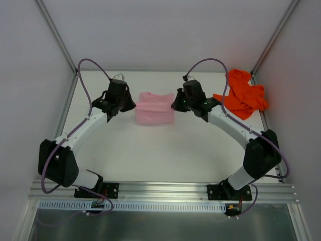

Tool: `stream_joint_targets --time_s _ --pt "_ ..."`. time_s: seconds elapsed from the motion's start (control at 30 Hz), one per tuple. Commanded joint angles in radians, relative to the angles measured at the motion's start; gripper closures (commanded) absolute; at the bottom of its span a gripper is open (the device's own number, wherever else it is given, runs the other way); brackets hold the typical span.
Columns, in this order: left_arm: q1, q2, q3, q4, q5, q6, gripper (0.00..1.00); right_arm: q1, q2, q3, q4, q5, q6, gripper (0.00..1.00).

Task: Fold and stack the t-shirts
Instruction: Fold the long partially folded tshirt into a neat square

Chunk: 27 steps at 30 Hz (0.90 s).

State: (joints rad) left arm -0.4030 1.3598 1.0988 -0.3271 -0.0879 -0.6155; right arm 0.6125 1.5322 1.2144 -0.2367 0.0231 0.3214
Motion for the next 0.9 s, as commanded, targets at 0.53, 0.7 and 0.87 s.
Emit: stream_joint_targets --time_s 0.53,0.7,0.87 --pt "0.104 0.476 0.404 0.048 0.065 0.068 1.0 -0.148 0.394 0.367 0.062 -0.164 -0.085 0.99" --pt "0.115 0.542 0.45 0.063 0.063 0.069 1.0 -0.155 0.459 0.408 0.07 -0.167 -0.091 0.99" --pt "0.144 0.628 0.53 0.054 0.086 0.079 1.0 -0.165 0.517 0.456 0.066 -0.163 -0.104 0.99"
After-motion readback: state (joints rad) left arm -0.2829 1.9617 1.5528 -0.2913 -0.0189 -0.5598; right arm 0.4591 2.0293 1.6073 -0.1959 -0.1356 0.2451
